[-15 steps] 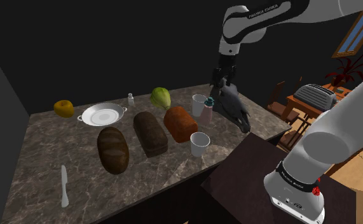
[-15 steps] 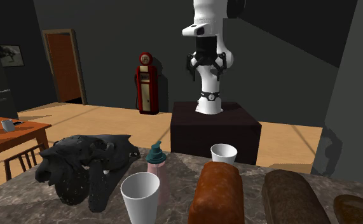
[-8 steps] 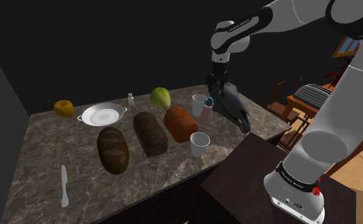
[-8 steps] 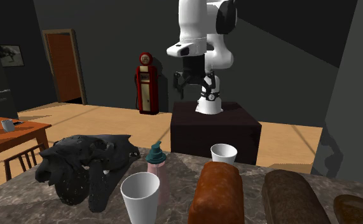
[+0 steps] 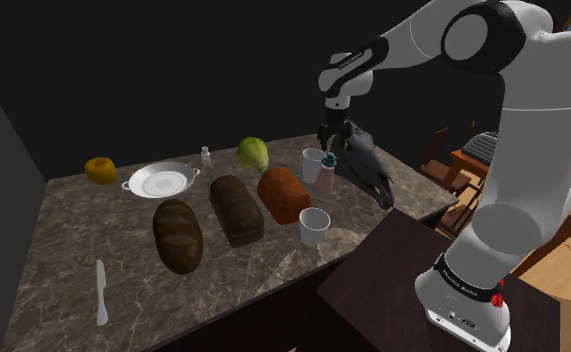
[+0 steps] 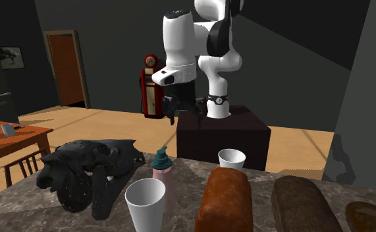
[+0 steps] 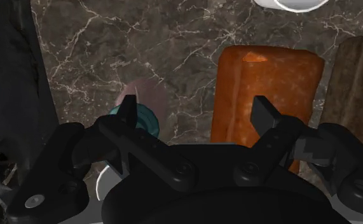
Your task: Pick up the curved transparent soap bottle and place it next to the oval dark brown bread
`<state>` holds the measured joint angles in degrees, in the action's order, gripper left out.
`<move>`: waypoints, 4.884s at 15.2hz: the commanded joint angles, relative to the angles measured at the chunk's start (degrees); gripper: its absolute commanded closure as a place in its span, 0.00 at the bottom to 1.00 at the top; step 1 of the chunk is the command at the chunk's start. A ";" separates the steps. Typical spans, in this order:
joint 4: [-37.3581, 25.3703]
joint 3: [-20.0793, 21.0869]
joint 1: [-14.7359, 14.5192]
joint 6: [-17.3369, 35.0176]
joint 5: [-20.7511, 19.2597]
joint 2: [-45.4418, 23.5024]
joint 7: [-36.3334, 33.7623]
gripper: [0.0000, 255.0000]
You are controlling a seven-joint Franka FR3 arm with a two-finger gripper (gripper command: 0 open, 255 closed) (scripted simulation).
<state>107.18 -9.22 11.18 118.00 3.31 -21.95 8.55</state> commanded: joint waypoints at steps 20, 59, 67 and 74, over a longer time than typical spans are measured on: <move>-32.60 0.12 6.60 -2.04 3.33 -33.11 0.91 0.00; -32.18 -0.88 5.95 -11.94 2.22 -22.77 0.73 1.00; -34.06 -1.14 5.89 -16.40 1.85 -20.16 0.64 1.00; -36.73 -1.32 5.93 -20.72 1.59 -18.50 0.56 1.00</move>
<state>71.00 -10.53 17.09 97.97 4.93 -40.60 9.12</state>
